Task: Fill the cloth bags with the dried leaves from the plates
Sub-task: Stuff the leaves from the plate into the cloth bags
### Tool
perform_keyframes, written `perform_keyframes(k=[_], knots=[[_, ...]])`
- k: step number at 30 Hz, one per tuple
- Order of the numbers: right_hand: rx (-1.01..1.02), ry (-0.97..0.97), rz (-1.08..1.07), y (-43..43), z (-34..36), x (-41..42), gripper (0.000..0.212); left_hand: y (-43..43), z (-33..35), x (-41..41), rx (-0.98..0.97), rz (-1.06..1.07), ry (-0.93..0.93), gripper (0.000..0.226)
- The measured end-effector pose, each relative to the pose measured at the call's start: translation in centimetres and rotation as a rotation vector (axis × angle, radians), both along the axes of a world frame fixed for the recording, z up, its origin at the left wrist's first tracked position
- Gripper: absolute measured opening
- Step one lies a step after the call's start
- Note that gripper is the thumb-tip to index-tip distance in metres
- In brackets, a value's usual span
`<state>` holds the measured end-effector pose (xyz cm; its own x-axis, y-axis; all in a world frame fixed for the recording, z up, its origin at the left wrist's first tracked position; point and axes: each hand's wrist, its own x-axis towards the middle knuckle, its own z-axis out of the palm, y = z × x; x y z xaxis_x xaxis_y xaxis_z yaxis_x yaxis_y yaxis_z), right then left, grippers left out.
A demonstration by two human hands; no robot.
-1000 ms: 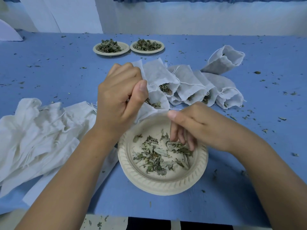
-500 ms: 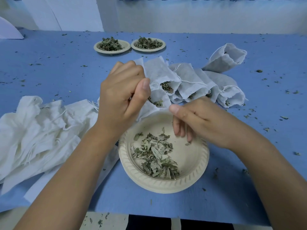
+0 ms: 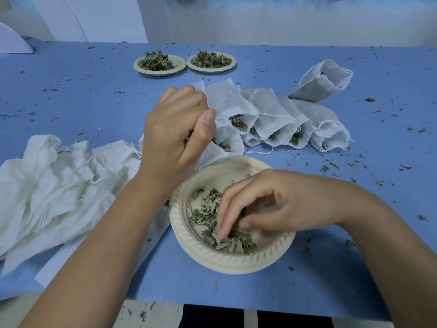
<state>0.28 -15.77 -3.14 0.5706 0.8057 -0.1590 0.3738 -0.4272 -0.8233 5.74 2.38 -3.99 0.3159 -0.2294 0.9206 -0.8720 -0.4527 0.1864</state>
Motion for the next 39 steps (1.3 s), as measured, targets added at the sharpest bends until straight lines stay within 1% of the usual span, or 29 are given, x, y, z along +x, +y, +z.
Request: perform_keyframes(k=[2, 4, 7, 11, 14, 20, 23, 25, 31, 34, 36, 39], knots=[[-0.026, -0.045, -0.033, 0.2, 0.0, 0.0, 0.036, 0.0, 0.0, 0.0, 0.000, -0.002, -0.002, 0.061], [-0.006, -0.041, -0.028, 0.0, 0.3, 0.0, 0.039, 0.1, -0.1, 0.1, -0.001, -0.004, -0.002, 0.061], [0.010, -0.011, 0.058, -0.8, 1.2, -0.2, 0.042, 0.1, 0.0, 0.1, -0.001, -0.006, 0.008, 0.060], [-0.089, -0.022, 0.127, 0.0, 0.7, -0.3, 0.050, 0.0, 0.0, 0.1, 0.001, -0.002, 0.011, 0.060], [-0.071, -0.083, 0.134, 1.1, 0.0, -0.4, 0.042, 0.0, -0.1, 0.2, -0.001, -0.002, 0.008, 0.060], [-0.026, -0.210, 0.060, 1.9, -0.6, -0.3, 0.021, -0.1, -0.1, 0.2, 0.007, -0.004, 0.022, 0.060], [-0.008, -0.279, 0.037, 2.1, -0.8, -0.4, 0.015, -0.1, -0.2, 0.2, 0.012, -0.004, 0.023, 0.060], [0.012, -0.287, -0.004, 1.9, -0.7, -0.4, 0.013, 0.0, -0.2, 0.2, 0.012, -0.001, 0.024, 0.060], [0.165, -0.171, -0.205, 0.2, 0.1, 0.4, 0.013, 0.0, -0.3, 0.2, 0.014, -0.008, 0.026, 0.060], [0.250, -0.099, -0.240, -0.5, 0.2, 0.6, 0.012, 0.0, -0.3, 0.3, 0.017, -0.009, 0.024, 0.060], [0.370, -0.055, -0.254, -0.9, 0.5, 0.6, 0.013, 0.0, -0.3, 0.4, 0.013, -0.008, 0.021, 0.061], [0.655, -0.059, -0.287, -1.0, 1.0, 0.6, 0.013, 0.0, -0.4, 0.4, 0.010, -0.020, 0.019, 0.060]])
